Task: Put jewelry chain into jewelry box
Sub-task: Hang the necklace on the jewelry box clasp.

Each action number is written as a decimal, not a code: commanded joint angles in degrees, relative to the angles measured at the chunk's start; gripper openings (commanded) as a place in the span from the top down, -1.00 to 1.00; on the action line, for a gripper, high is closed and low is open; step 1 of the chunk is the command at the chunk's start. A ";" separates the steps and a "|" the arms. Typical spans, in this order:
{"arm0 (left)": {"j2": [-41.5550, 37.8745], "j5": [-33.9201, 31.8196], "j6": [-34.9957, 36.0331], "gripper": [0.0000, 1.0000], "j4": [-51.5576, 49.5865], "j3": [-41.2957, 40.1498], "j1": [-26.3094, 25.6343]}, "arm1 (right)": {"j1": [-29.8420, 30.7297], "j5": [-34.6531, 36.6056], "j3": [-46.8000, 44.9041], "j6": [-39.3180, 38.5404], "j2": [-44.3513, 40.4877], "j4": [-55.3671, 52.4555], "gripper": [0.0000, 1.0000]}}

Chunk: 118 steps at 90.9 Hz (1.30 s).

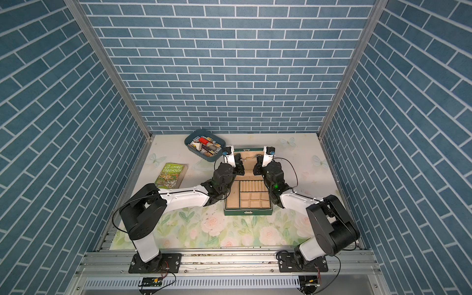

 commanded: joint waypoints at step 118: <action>0.06 -1.04 0.58 1.00 -0.19 0.17 -0.28 | -0.25 -0.92 -1.63 2.28 1.84 -2.38 1.00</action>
